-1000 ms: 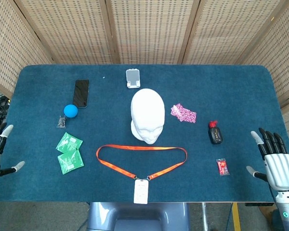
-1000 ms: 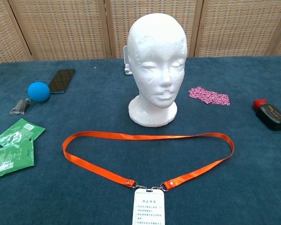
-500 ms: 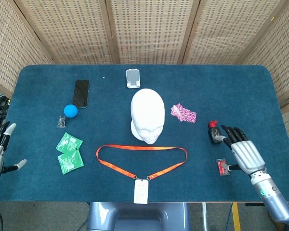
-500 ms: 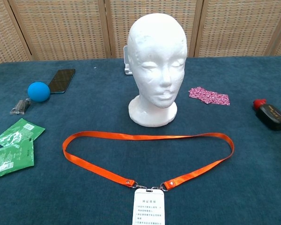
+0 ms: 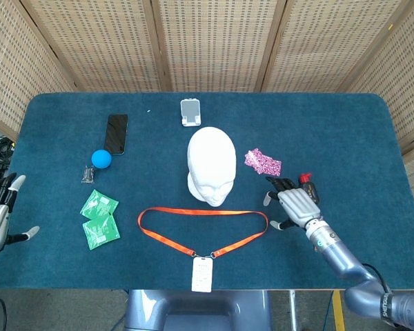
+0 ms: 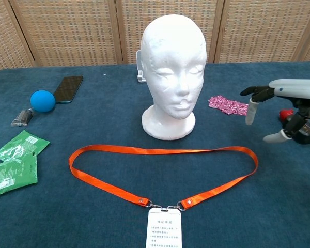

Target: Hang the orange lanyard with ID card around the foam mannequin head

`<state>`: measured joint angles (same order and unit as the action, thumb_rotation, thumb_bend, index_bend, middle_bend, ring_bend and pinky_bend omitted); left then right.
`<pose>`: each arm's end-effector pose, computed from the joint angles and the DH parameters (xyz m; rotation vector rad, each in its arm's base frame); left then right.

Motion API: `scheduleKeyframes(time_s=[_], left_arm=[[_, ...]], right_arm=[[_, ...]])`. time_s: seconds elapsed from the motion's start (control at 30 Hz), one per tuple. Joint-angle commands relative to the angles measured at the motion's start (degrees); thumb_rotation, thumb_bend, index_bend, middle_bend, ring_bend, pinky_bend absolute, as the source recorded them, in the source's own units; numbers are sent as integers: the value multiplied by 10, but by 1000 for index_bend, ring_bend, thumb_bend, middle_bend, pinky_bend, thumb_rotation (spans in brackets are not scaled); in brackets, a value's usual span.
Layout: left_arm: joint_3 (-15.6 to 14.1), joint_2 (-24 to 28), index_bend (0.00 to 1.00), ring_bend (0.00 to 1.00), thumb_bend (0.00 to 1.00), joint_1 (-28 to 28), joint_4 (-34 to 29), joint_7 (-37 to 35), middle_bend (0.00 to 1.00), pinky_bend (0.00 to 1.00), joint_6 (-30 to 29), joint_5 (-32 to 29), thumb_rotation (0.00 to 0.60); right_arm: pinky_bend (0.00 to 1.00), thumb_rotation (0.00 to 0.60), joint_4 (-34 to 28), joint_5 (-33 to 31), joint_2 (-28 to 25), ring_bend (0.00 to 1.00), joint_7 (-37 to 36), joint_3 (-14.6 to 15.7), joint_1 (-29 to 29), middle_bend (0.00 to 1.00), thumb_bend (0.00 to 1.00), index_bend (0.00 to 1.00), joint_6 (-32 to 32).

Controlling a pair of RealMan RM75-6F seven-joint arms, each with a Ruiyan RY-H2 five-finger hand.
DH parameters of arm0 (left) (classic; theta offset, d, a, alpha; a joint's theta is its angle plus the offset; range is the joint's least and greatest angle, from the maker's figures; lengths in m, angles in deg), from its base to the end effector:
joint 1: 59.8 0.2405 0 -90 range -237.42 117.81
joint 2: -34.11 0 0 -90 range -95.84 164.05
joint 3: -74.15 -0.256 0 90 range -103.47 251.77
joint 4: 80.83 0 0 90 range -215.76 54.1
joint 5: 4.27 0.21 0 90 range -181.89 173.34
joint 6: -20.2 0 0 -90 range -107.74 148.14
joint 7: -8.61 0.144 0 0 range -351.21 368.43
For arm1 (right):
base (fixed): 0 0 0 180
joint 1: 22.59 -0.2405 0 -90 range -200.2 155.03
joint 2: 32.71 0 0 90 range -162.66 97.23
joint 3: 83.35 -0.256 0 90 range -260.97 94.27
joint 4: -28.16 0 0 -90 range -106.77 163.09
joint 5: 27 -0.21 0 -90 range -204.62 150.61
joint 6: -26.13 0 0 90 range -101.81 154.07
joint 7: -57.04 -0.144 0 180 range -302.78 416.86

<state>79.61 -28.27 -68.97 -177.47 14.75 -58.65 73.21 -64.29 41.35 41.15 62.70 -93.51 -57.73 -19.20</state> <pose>-0.3042 0.2113 0.1607 -1.3698 -0.9296 -0.8169 -0.2008 -0.3233 0.0390 1.8659 -1.1914 0.8453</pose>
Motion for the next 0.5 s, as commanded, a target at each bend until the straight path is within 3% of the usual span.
scheduleKeyframes(time_s=[0.03,0.5], left_arm=[[1,-2,0,0,0,-3,2,1,0,0,7,-6,600],[-1,-3,0,0,0,-10,6,-6,0,0,21,-13,600]], right_arm=[[0,600,17,-44,38,0,49,-3,-25,0,462,446,7],[0,600,65,-165,120,0,174,18,-69,0,537,449,-21]])
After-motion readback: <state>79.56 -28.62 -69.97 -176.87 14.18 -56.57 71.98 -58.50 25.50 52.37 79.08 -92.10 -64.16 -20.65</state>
